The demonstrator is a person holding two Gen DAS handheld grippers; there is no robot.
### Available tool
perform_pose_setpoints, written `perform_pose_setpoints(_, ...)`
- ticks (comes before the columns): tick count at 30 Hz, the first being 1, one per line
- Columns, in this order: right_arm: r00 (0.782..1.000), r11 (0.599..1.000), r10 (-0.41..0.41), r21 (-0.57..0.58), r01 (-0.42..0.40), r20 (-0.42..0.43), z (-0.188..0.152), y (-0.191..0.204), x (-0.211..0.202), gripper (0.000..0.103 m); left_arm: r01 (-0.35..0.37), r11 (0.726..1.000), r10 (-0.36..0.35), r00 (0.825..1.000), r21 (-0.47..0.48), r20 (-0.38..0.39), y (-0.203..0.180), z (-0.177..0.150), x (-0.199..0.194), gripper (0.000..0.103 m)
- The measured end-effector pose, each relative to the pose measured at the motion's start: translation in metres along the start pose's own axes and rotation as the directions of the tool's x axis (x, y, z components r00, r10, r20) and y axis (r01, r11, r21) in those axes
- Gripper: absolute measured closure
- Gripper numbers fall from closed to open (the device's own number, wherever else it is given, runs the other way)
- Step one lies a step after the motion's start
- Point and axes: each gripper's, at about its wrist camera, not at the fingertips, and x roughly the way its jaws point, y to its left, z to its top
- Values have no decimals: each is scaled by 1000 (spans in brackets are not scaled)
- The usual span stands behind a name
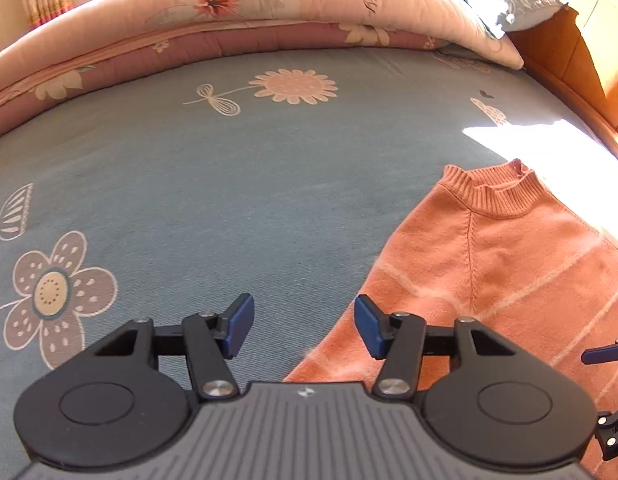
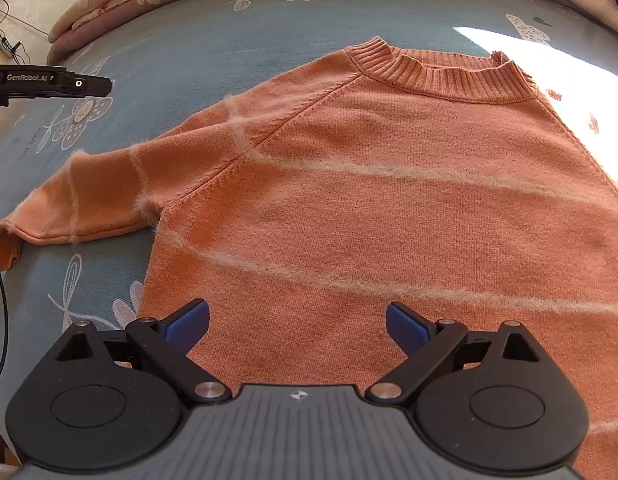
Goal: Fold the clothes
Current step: 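Move the open left tool back over the sweater body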
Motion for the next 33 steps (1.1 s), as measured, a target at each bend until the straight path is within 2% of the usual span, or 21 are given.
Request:
perform_pose_setpoints(1,1000,1000,3,4,-3,2,0,-2,-1,6,7,1000,-7,1000,22,-20,-7,3,13,57)
perform_pose_setpoints(2,1000,1000,8,8,-8,4,-1,-4,-1,6,16,999,-14,999,35,-46,-12,6,24,67)
perform_pose_setpoints(3,1000,1000,14,15,-14,7,-1,-6,-3,6,31,999,-28,997,44,-68,-16,7,32,69)
perform_pose_setpoints(11,1000,998,22,57,-23,18,-3,-24,-6,6,131,974,-94,977,185,-194,-30,8,77,69)
perform_pose_setpoints(16,1000,996,7,92,-9,19,-3,-38,-5,6,137,944,-67,970,301,-234,-47,8,81,69)
perform_pose_setpoints(17,1000,995,5,98,-7,19,-3,-40,-4,6,136,939,-59,968,316,-242,-50,8,81,75)
perform_pose_setpoints(18,1000,995,3,104,-5,18,-2,-43,-4,6,134,934,-51,967,330,-250,-54,9,81,85)
perform_pose_setpoints(21,1000,993,1,120,-3,19,0,-48,-3,6,130,919,-26,962,373,-273,-65,10,80,96)
perform_pose_setpoints(22,1000,992,2,122,-4,21,1,-49,-2,6,129,913,-17,960,387,-280,-68,10,80,96)
perform_pose_setpoints(25,1000,993,2,120,-6,27,5,-50,-3,6,41,921,40,979,388,-199,-67,16,70,97)
perform_pose_setpoints(28,999,993,1,114,-5,34,8,-50,-3,6,-6,927,58,990,376,-125,-62,27,64,101)
perform_pose_setpoints(33,1000,993,-3,117,1,17,9,-50,0,6,-14,926,72,987,378,-142,-58,25,77,97)
